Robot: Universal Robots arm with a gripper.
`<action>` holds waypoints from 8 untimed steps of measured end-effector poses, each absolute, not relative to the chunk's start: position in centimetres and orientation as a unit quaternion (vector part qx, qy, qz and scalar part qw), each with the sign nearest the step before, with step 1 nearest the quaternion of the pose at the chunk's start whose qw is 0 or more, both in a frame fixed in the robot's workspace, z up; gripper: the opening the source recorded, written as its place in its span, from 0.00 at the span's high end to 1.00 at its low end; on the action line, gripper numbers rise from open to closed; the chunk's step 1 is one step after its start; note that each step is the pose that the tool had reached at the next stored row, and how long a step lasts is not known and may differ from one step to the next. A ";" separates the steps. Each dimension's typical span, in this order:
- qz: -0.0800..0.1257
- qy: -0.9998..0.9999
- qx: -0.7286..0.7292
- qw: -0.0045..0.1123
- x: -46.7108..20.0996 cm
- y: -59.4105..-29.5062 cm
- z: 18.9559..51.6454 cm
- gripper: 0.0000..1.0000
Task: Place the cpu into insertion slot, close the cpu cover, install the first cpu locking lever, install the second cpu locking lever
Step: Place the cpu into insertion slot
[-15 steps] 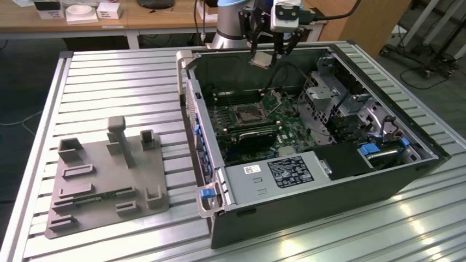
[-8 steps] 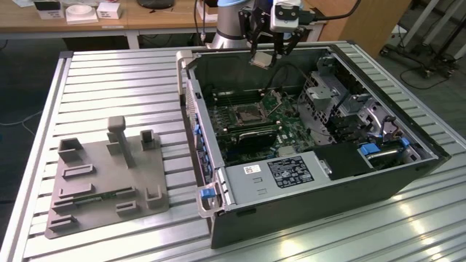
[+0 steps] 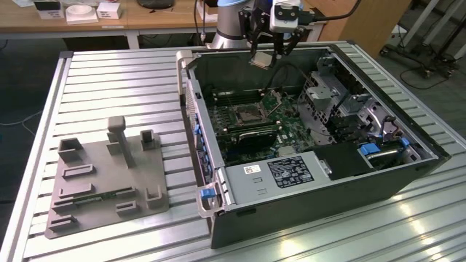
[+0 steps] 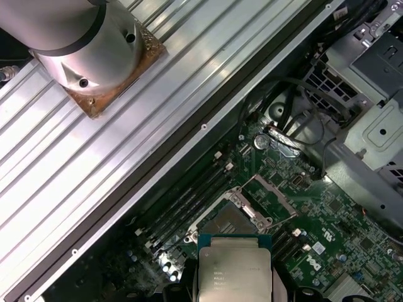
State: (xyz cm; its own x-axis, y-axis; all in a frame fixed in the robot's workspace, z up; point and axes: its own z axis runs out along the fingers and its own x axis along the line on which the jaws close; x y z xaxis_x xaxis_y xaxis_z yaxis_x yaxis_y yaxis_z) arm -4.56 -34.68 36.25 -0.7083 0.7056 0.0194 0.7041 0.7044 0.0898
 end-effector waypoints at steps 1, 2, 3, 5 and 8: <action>0.045 0.923 0.382 0.008 -4.6 -34.7 36.2 0.46; 0.045 0.923 0.382 0.008 -4.6 -34.7 36.2 0.46; 0.045 0.923 0.382 0.008 -4.6 -34.7 36.2 0.46; 0.045 0.923 0.383 0.008 -4.6 -34.7 36.2 0.46; 0.045 0.923 0.383 0.008 -4.6 -34.7 36.2 0.46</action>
State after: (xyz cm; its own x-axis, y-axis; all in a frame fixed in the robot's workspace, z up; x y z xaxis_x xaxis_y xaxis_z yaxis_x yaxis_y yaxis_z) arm -4.56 -34.67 36.21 -0.7071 0.7068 0.0195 0.7054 0.7031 0.0899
